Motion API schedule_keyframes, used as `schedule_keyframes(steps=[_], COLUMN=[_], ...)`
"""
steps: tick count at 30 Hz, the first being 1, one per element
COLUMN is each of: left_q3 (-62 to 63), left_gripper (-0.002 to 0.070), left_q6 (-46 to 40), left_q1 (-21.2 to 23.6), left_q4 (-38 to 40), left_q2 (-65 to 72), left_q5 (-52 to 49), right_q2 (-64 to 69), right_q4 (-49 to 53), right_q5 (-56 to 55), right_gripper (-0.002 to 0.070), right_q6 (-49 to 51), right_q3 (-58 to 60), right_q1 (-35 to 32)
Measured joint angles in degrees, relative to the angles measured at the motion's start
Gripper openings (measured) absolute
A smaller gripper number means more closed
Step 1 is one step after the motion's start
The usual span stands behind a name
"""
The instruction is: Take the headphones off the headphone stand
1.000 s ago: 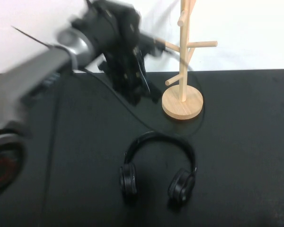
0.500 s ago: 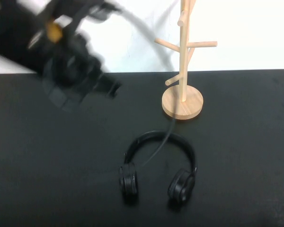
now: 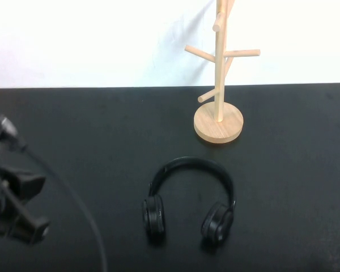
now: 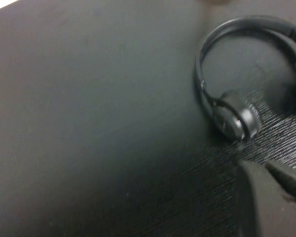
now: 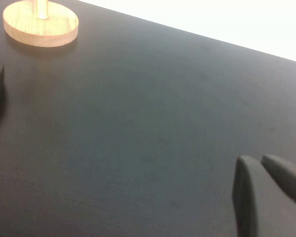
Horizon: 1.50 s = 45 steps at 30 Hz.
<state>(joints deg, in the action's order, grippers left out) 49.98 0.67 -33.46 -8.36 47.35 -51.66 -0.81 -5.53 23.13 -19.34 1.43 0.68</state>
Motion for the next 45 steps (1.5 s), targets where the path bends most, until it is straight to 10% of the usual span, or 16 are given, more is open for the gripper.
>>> schedule_keyframes(steps=[8, 23, 45], left_q3=[-16.8, -47.4, -51.3], left_gripper=[-0.0002, -0.0002, -0.0003], left_q6=[0.1, -1.0, -1.3], left_q1=[2.0, 30.6, 31.2], left_q4=[0.0, 5.0, 9.0], left_q2=[-13.0, -46.4, -48.0], left_q5=[17.8, 46.5, 30.9], right_q2=[0.0, 0.0, 0.0], right_q4=[0.0, 0.0, 0.0], right_q5=[0.0, 0.0, 0.0], right_gripper=[-0.0008, -0.0008, -0.0008], right_q6=[0.0, 0.0, 0.0], right_q3=[0.0, 0.0, 0.0], right_q1=[0.0, 0.0, 0.0])
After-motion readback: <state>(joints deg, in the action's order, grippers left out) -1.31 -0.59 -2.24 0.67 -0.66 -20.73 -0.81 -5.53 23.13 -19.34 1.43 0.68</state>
